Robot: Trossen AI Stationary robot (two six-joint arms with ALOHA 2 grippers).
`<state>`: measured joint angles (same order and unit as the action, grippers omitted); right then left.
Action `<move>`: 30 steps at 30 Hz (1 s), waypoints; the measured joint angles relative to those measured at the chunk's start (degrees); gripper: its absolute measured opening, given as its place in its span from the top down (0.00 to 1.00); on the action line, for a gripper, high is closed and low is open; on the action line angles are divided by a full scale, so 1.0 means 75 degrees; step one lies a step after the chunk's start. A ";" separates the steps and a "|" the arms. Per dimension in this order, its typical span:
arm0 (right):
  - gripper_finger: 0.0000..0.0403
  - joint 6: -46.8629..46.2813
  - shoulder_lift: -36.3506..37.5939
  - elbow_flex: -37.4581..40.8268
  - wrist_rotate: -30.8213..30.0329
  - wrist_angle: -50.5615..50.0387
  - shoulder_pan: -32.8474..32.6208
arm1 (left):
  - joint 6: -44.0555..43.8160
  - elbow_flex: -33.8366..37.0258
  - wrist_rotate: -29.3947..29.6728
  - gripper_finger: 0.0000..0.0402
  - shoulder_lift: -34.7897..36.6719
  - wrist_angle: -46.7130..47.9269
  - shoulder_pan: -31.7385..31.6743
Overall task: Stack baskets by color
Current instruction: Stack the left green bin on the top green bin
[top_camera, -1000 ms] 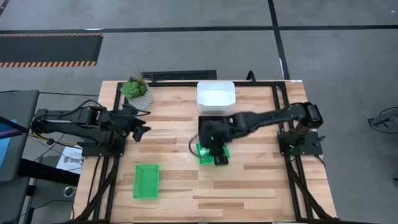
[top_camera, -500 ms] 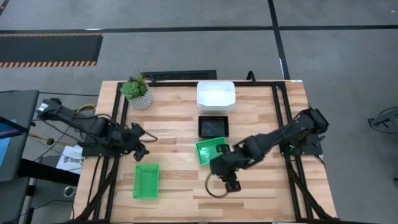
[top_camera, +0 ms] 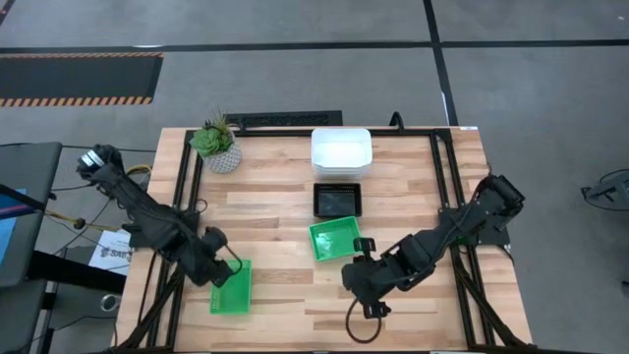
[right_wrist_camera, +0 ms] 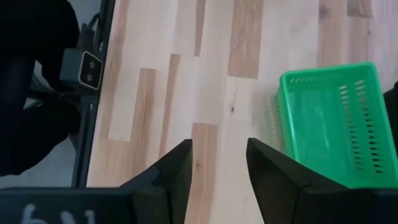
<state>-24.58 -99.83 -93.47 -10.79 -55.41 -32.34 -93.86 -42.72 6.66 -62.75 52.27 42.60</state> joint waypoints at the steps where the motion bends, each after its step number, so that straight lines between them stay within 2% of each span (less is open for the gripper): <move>1: 0.56 -0.0049 0.0000 0.0000 -0.0004 0.0002 -0.0039 | -0.0130 -0.0111 0.0007 0.44 -0.0123 0.0005 0.0165; 9: 0.58 -0.0085 0.0000 0.0000 -0.0005 0.0061 -0.0091 | -0.1282 -0.1056 0.0400 0.44 -0.0679 0.0370 0.1069; 17: 0.58 -0.0076 -0.0003 0.0000 -0.0008 0.0055 -0.0087 | -0.2471 -0.1562 0.0272 0.44 -0.1474 0.1149 0.1894; 21: 0.58 -0.0070 -0.0003 0.0000 -0.0008 0.0058 -0.0091 | -0.2490 -0.1562 -0.0287 0.44 -0.2056 0.1119 0.2062; 23: 0.59 -0.0070 -0.0003 0.0000 -0.0008 0.0073 -0.0091 | -0.2489 -0.1562 -0.0314 0.44 -0.2362 0.1069 0.2079; 27: 0.59 -0.0067 -0.0003 0.0000 -0.0008 0.0093 -0.0091 | -0.1930 -0.1562 -0.0041 0.44 -0.2835 0.0370 0.2064; 30: 0.59 -0.0089 -0.0003 0.0000 -0.0008 0.0099 -0.0091 | -0.1406 -0.1562 0.0569 0.44 -0.3102 -0.0299 0.1943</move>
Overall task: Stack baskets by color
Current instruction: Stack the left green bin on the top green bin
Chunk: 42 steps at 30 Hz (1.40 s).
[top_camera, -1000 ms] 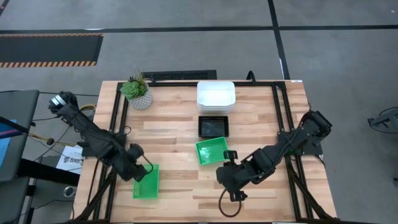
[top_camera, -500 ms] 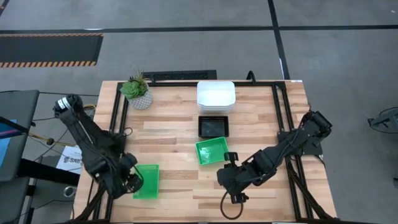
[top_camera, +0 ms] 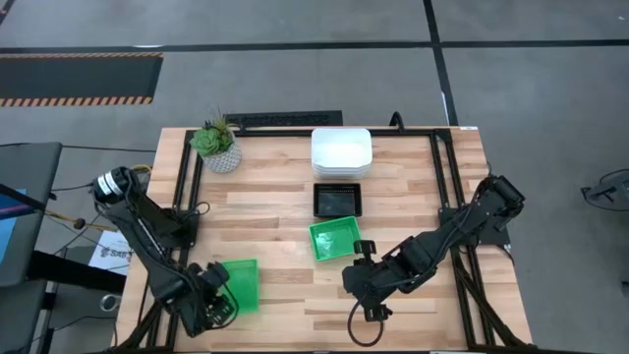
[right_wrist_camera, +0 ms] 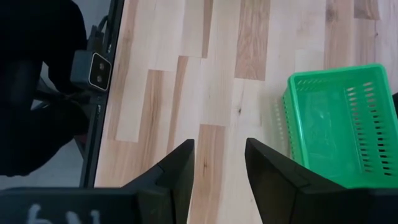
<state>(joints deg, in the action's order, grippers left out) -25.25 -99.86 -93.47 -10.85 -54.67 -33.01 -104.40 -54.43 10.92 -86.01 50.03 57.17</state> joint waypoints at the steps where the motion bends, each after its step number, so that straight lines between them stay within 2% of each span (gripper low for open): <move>1: 0.59 -0.0013 -0.0003 0.0000 0.0000 0.0007 0.0000 | 0.0073 0.0000 0.0249 0.44 -0.0069 -0.0168 -0.0028; 8: 0.60 0.0108 -0.0003 0.0000 0.0000 0.0123 0.0000 | 0.0698 0.0000 0.1659 0.44 -0.0648 -0.0565 -0.0435; 11: 0.60 0.0221 -0.0003 0.0000 -0.0053 0.0133 0.0023 | 0.1103 0.0002 0.2036 0.44 -0.0789 -0.0632 -0.0785; 16: 0.61 0.0065 -0.0058 0.0000 -0.0962 0.0197 0.0197 | 0.2087 0.0012 0.2426 0.44 -0.0799 -0.1376 -0.1402; 18: 0.61 -0.0019 -0.0111 0.0012 -0.1226 0.0187 0.0309 | 0.2689 0.0012 0.2453 0.44 -0.0799 -0.1830 -0.1620; 25: 0.61 0.0357 -0.0371 0.0010 -0.1204 0.0630 0.0771 | 0.4643 0.0015 0.2558 0.44 -0.0799 -0.3334 -0.2353; 29: 0.62 0.0873 -0.0549 0.0012 -0.1137 0.1048 0.0955 | 0.5573 0.0011 0.2544 0.44 -0.0797 -0.3843 -0.2722; 32: 0.62 0.1250 -0.0730 -0.0001 -0.1106 0.1605 0.1102 | 0.6070 0.0012 0.2322 0.44 -0.0701 -0.3753 -0.2909; 37: 0.62 0.1609 -0.0868 -0.0005 -0.0793 0.2182 0.1201 | 0.6065 0.0012 0.1661 0.44 -0.0152 -0.3224 -0.3013; 42: 0.62 0.1799 -0.0862 0.0000 -0.0755 0.2430 0.1209 | 0.5238 0.0003 0.1640 0.44 0.0824 -0.2106 -0.2661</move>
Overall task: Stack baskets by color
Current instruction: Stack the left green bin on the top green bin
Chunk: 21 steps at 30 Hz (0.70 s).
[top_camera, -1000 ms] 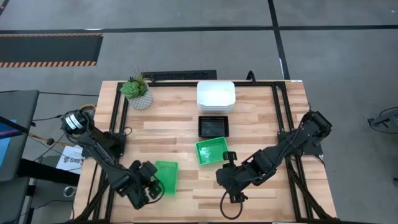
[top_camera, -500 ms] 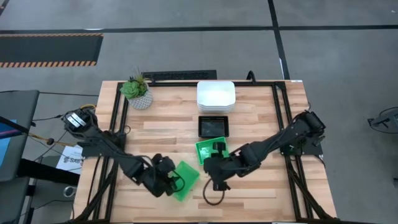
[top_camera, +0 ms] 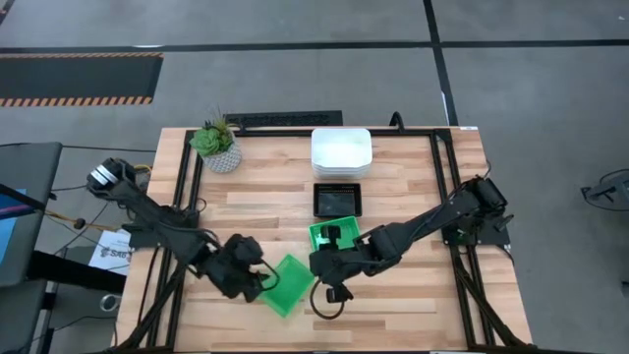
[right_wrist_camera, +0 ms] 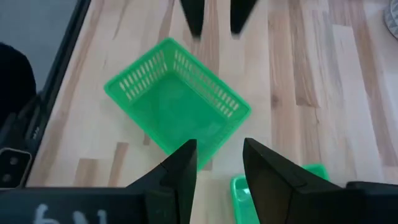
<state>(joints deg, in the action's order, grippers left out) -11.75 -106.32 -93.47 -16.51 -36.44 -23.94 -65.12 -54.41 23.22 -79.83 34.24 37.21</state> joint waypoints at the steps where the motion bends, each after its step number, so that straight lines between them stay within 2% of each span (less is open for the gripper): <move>1: 0.63 0.0044 0.0000 0.0000 0.0000 0.0049 -0.0001 | -0.0226 0.0000 0.0007 0.44 0.0194 0.0262 0.0132; 4: 0.63 0.0332 0.0000 0.0003 0.0000 0.0299 0.0000 | -0.0962 0.0002 0.0322 0.44 0.0703 0.0695 0.0556; 9: 0.63 0.0936 -0.0129 -0.0001 0.0000 0.1008 0.0100 | -0.1913 -0.0003 0.0927 0.44 0.0994 0.0924 0.1312; 17: 0.64 0.1179 -0.0119 0.0000 0.0017 0.1814 0.0441 | -0.3445 0.0003 0.1335 0.44 0.0484 0.0944 0.2098; 21: 0.65 0.1294 -0.0119 0.0000 0.0095 0.2152 0.0536 | -0.4099 0.0006 0.1244 0.44 0.0041 0.0947 0.2373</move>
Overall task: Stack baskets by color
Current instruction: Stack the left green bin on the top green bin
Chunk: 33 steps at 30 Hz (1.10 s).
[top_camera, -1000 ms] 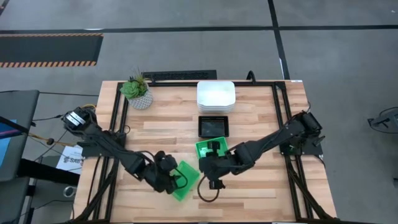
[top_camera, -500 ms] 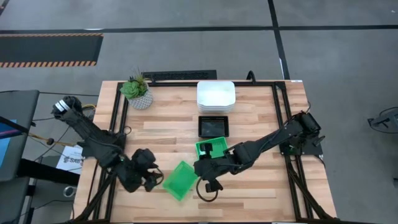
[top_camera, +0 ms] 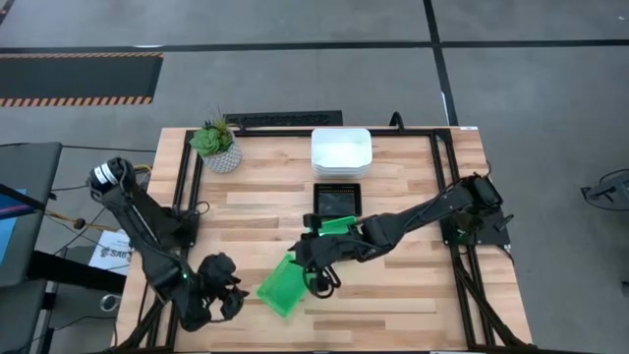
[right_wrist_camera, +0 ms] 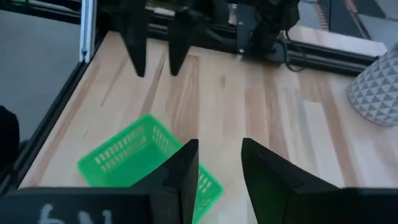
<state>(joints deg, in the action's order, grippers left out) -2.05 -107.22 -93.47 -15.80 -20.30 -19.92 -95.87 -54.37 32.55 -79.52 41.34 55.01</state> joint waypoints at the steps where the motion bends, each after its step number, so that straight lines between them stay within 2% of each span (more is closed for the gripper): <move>1: 0.65 0.0054 0.0000 0.0000 0.0100 0.0044 0.0027 | -0.0142 0.0000 -0.0070 0.44 -0.0106 -0.0010 0.0050; 9: 0.65 0.0084 0.0000 0.0000 0.0325 0.0106 0.0076 | -0.1464 0.0003 -0.0627 0.44 -0.0855 -0.0125 0.0280; 17: 0.64 0.0091 0.0000 0.0000 0.0330 0.0088 0.0076 | -0.1760 0.0003 -0.0644 0.44 -0.1542 -0.0935 0.0281; 21: 0.64 0.0140 0.0000 0.0000 0.0331 0.0084 0.0069 | -0.1980 0.0003 -0.0735 0.44 -0.1852 -0.0918 0.0161; 33: 0.64 0.0159 -0.0075 -0.0001 0.0350 -0.0014 0.0073 | -0.1553 0.0003 0.0179 0.44 -0.1906 -0.0872 -0.0368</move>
<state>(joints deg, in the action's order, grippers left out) -0.86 -107.78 -93.48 -13.17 -20.40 -19.38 -107.52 -54.35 33.90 -93.82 34.80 52.25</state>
